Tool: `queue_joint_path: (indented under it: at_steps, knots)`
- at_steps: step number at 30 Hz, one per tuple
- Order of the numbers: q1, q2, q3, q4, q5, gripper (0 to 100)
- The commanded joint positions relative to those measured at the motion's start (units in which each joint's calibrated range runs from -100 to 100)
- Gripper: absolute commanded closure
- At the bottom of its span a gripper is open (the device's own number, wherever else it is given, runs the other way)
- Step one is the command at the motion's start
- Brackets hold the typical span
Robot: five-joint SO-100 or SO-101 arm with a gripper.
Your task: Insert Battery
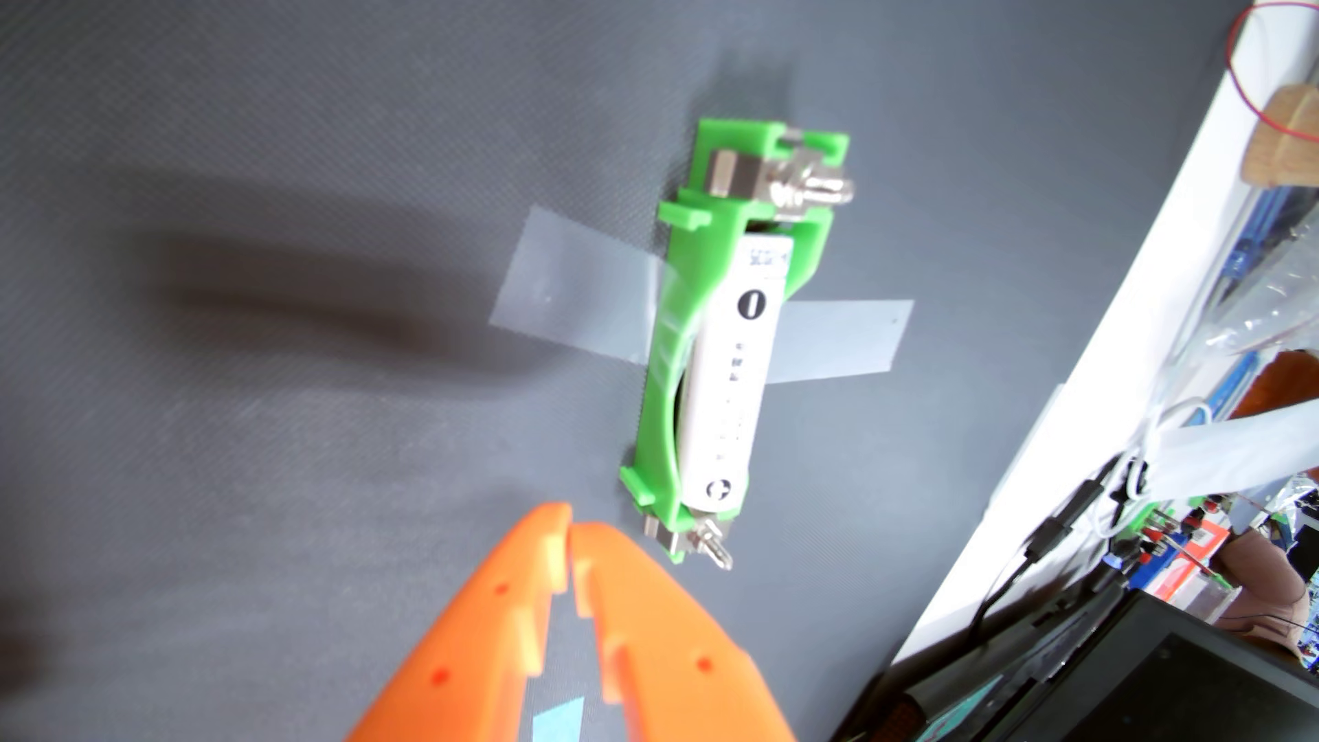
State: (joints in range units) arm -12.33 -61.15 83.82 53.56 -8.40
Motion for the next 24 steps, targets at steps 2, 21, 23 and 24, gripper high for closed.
queue_joint_path:
  at_steps: [2,21,23,24]
  knots:
    - [0.29,-7.92,1.69,2.5,-0.09,99]
    - [0.29,-35.02,8.08,15.71,-0.09,99]
    - [0.29,-36.1,8.17,16.55,-0.09,99]
    - [0.29,-36.1,8.17,16.64,-0.09,99]
